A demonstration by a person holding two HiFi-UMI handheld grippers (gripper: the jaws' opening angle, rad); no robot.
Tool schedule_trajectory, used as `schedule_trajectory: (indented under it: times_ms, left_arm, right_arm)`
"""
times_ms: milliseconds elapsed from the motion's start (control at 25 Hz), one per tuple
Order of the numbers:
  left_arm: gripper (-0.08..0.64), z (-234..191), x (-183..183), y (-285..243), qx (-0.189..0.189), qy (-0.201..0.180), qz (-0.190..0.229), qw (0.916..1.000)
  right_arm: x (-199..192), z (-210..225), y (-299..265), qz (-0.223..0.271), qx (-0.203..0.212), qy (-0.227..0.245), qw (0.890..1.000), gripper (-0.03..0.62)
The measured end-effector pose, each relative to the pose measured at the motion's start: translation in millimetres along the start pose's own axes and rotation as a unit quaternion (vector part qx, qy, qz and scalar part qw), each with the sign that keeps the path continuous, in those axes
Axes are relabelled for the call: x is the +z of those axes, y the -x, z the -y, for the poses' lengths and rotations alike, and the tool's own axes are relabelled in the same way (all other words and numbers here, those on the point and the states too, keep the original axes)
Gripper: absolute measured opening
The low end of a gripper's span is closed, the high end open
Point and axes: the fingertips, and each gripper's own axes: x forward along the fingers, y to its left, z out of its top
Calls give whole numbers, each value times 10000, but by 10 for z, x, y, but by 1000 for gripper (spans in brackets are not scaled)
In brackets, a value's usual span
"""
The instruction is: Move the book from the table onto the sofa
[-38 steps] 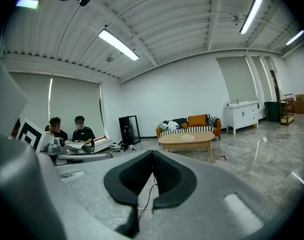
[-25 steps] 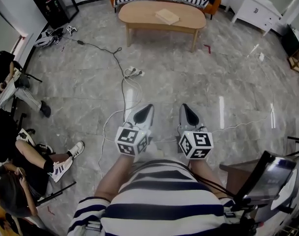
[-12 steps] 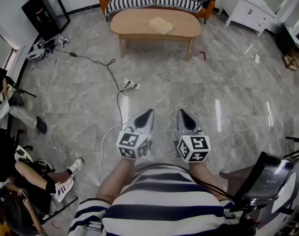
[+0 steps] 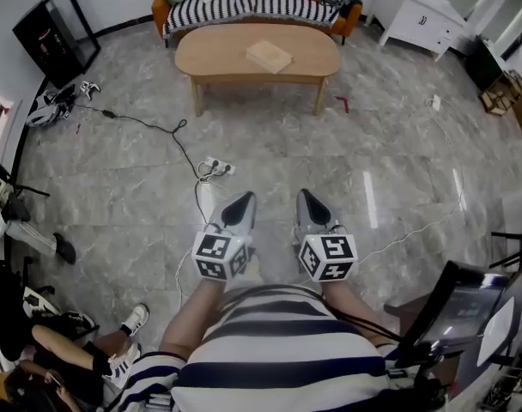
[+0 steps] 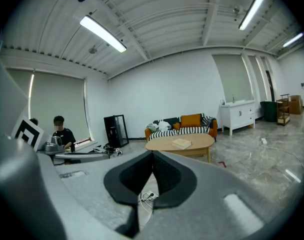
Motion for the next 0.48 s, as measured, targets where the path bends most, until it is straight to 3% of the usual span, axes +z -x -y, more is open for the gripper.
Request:
schedule_trajectory:
  times_ms: [200, 480]
  left_arm:
    - [2, -204, 131, -173, -175, -154, -44, 9997]
    - [2, -428, 183, -439, 0, 136, -14, 9999]
  right_arm:
    - [44, -27, -249, -23, -129, -9, 9999, -6]
    - [92, 139, -581, -191, -172, 5, 9997, -6]
